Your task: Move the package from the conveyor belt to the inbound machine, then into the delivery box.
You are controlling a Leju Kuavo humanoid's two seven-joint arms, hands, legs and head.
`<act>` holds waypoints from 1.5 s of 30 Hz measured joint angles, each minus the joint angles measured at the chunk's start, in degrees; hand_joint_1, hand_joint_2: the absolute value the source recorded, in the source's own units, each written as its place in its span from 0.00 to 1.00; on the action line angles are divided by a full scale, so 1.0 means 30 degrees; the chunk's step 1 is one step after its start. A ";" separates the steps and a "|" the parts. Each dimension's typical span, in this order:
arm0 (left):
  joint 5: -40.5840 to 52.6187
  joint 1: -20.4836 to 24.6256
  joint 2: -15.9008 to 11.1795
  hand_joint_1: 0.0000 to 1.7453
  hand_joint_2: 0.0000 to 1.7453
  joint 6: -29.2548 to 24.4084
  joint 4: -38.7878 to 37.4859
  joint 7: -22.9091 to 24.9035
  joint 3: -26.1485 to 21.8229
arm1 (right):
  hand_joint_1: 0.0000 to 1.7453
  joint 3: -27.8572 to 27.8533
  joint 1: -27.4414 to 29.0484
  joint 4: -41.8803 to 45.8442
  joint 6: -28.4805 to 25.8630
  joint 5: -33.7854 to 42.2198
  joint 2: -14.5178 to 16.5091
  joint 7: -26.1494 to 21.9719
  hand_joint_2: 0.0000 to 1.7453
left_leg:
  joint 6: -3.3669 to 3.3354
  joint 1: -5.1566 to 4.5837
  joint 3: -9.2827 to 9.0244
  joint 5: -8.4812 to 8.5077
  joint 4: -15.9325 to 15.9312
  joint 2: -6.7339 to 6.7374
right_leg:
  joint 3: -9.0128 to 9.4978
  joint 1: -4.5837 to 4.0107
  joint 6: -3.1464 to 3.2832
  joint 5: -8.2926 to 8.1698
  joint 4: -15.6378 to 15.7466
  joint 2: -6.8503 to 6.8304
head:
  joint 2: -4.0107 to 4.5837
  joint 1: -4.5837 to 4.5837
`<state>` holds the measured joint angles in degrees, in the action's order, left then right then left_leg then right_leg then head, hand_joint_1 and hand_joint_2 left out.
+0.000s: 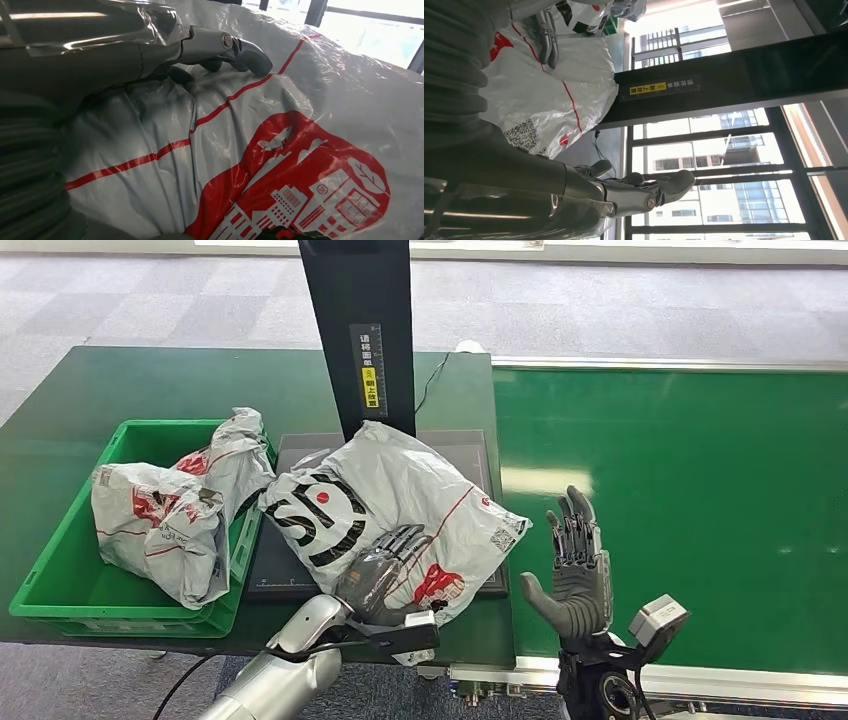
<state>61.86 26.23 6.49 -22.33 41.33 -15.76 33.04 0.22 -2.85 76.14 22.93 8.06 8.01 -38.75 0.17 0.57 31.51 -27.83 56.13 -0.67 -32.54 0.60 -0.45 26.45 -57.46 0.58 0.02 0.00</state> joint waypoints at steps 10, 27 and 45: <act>0.0405 0.0007 -0.0344 1.00 1.00 -0.0137 -0.0414 0.0190 0.0180 | 0.00 -0.0055 -0.0033 0.0045 0.0066 -0.0064 -0.0053 0.0000 1.00 | -0.0019 0.0007 -0.0261 -0.0022 -0.0017 0.0002 | 0.0267 -0.0012 0.0021 0.0003 0.0003 0.0000 | 0.0000 -0.0002; -0.8835 -0.3414 -0.1118 1.00 1.00 -0.0949 0.6372 -0.5633 -0.2275 | 0.00 0.0005 -0.0048 0.0015 -0.0383 -0.0102 -0.0055 0.0007 1.00 | 0.0020 0.0008 -0.0069 0.0011 0.0007 0.0012 | 0.0022 -0.0013 0.0014 0.0008 -0.0010 0.0013 | 0.0000 -0.0002; -2.0670 -0.7420 -0.2530 1.00 1.00 0.0779 2.1692 -0.8094 -0.7887 | 0.00 0.0128 0.0610 0.0025 -0.1304 0.0060 -0.0100 0.0078 1.00 | 0.0025 0.0014 0.0111 0.0002 0.0003 0.0020 | -0.0161 -0.0017 0.0016 0.0025 -0.0011 0.0030 | 0.0000 0.0004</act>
<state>-0.15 3.96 -1.10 -20.00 106.41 -40.04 9.38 0.60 -1.03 76.22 19.02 8.24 7.70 -38.52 0.24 0.62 31.84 -27.82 56.14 -0.61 -33.02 0.55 -0.40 26.53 -57.50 0.67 0.02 0.01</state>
